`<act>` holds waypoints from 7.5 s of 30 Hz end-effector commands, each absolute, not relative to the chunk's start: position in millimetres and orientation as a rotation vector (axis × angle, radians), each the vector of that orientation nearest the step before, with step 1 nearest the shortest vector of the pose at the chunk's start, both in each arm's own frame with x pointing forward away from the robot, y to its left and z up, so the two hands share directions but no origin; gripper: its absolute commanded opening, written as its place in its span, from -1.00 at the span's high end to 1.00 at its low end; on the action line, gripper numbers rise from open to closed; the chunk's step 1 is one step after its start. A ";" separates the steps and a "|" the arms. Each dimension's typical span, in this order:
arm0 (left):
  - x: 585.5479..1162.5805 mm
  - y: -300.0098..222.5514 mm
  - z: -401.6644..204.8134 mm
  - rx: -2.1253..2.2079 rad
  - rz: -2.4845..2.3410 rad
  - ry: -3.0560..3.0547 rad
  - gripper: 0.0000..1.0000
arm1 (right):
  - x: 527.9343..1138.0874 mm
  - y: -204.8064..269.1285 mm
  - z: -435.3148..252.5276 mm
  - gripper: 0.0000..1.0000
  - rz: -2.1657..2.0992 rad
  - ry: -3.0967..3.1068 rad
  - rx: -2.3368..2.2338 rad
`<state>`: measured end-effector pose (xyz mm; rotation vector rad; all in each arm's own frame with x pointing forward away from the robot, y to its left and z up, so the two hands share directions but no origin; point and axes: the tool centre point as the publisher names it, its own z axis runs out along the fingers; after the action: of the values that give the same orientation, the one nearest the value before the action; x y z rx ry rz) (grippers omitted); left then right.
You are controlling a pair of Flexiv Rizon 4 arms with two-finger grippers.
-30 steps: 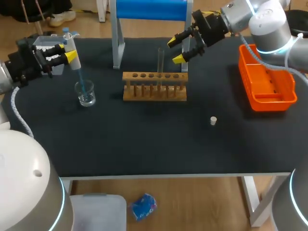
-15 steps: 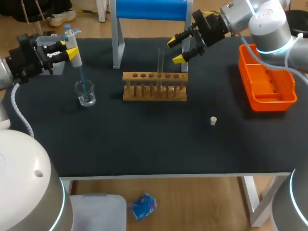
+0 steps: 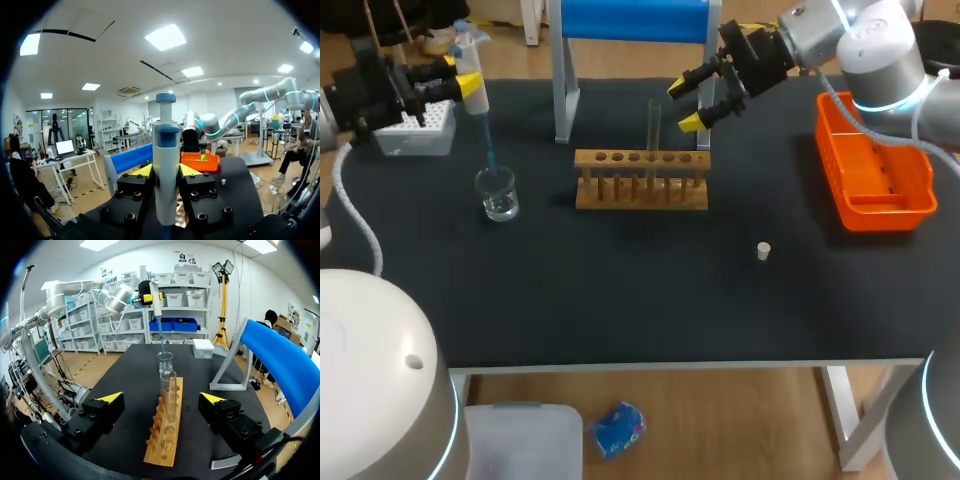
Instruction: Invert the test tube, pick up the pipette, mount the tip to pipette, aspirate from beaker and dispense into the tube, eject the tip, return the pipette, and cap with the stopper.
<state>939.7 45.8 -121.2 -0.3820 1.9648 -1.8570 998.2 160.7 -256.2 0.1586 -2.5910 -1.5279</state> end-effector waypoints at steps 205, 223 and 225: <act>1000.2 -209.3 -11.7 -0.085 -2.138 2.232 1.00 | 999.4 159.9 -255.4 -1.00 -1.521 -2.589 0.162; 1007.8 -213.3 -13.6 -0.054 -2.151 2.206 1.00 | 999.4 159.9 -255.4 -1.00 -1.521 -2.589 0.162; 1007.6 -214.5 -17.3 -0.062 -2.158 2.207 1.00 | 999.4 159.9 -255.4 -1.00 -1.521 -2.589 0.162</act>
<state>1006.2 -212.8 -12.9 -0.0642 2.2139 -2.1499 998.2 160.7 -256.1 0.1588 -2.5909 -1.5277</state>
